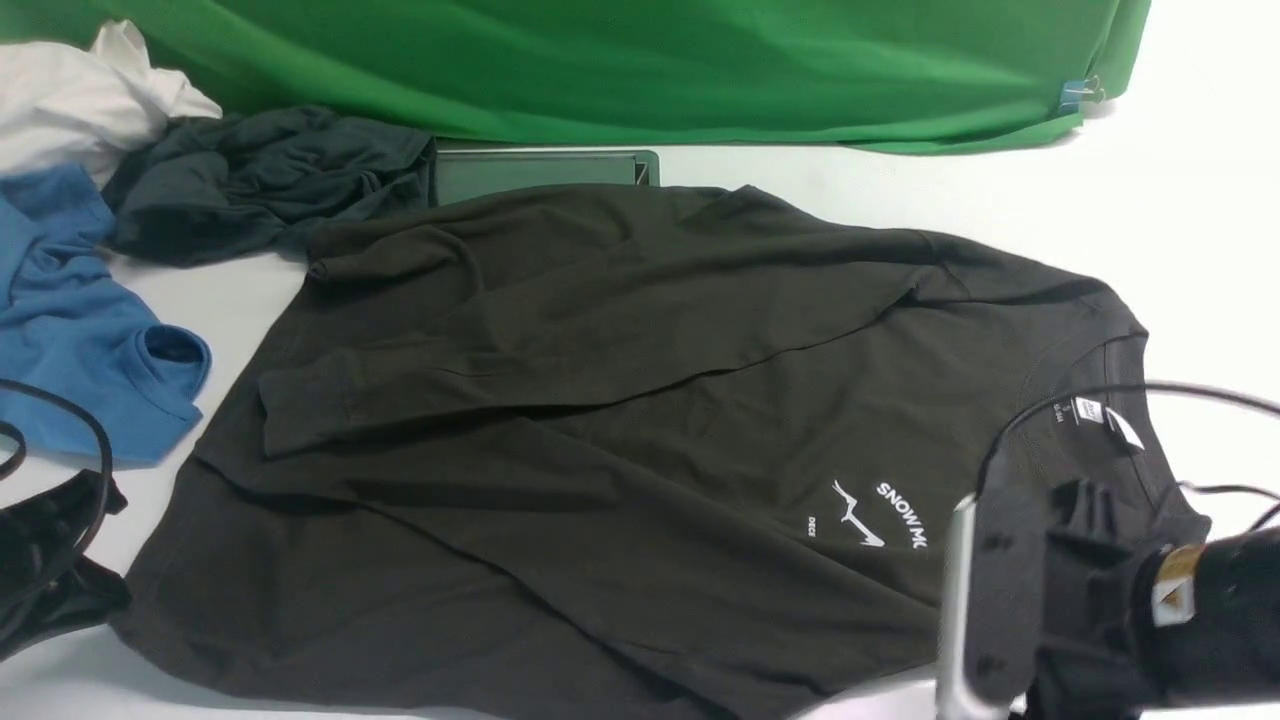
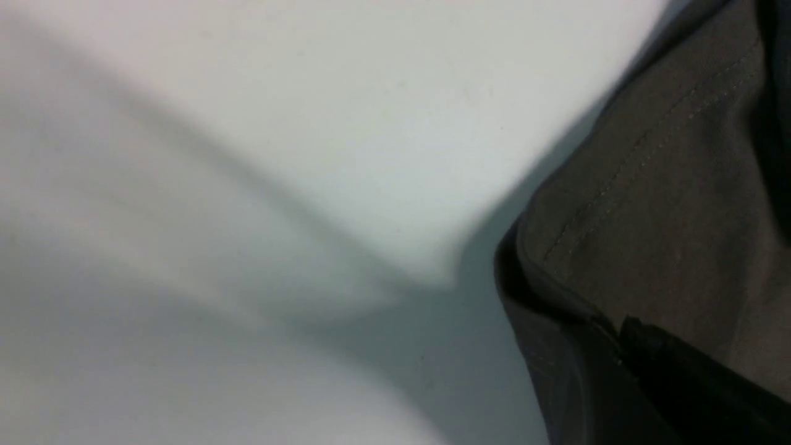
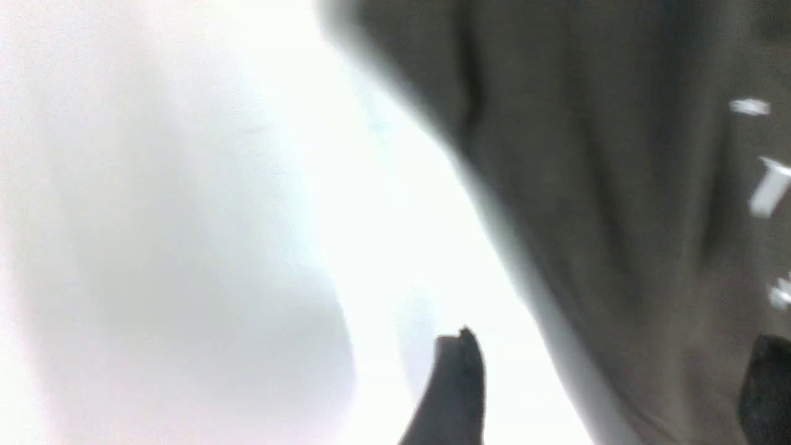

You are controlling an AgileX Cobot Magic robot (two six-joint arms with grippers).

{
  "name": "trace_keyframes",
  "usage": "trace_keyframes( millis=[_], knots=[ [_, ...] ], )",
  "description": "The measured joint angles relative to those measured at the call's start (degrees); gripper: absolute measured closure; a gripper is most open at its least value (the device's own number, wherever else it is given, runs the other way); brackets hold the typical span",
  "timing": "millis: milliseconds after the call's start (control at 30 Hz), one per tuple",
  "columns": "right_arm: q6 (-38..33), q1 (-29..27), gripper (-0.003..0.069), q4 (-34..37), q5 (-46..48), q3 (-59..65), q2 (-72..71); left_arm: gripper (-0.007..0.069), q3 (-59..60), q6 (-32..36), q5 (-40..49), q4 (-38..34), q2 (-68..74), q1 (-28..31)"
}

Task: Fold a long-sleeved shirt on a white desktop.
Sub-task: 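Grasp the near edge of the shirt at its hem and shoulder corners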

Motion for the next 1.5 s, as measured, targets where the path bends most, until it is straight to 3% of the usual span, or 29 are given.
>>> trace_keyframes(
  millis=[233, 433, 567, 667, 700, 733, 767, 1067, 1500],
  knots=[
    [1.9, 2.0, 0.0111, -11.4, -5.9, 0.2, 8.1, 0.0585, 0.0, -0.1, -0.5, -1.0, -0.1, 0.0],
    [2.6, 1.7, 0.0155, -12.6, -12.2, 0.1, 13.4, 0.0585, 0.0, -0.1, -1.3, -2.1, -0.1, 0.0],
    [3.6, 1.7, 0.0226, -12.4, -16.1, -0.9, 16.4, 0.0586, 0.0, -0.1, -1.9, -2.5, -0.1, 0.0],
    [5.3, 1.7, 0.0500, -12.1, -15.9, -1.0, 17.0, 0.0586, 0.0, -0.1, -2.1, -2.5, -0.1, 0.0],
    [5.4, 1.7, 0.0500, -12.1, -15.7, -1.0, 16.9, 0.0586, 0.0, -0.1, -2.1, -2.5, -0.1, 0.0],
    [5.5, 1.7, 0.0572, -12.2, -14.8, -1.0, 16.3, 0.0586, 0.0, -0.1, -2.1, -2.5, -0.1, 0.0],
    [5.6, 1.7, 0.0594, -12.3, -13.7, -1.0, 15.8, 0.0586, 0.0, -0.1, -2.1, -2.5, -0.1, 0.0],
    [5.8, 1.7, 0.0602, -12.5, 3.5, 0.1, 3.1, 0.0586, -0.5, 0.8, 0.6, -3.3, -2.9, -0.1],
    [10.0, 1.7, 0.0603, -9.1, 14.5, -0.6, -4.5, 0.0586, 2.2, 0.3, 4.1, -0.3, -17.0, -0.2]
  ],
)
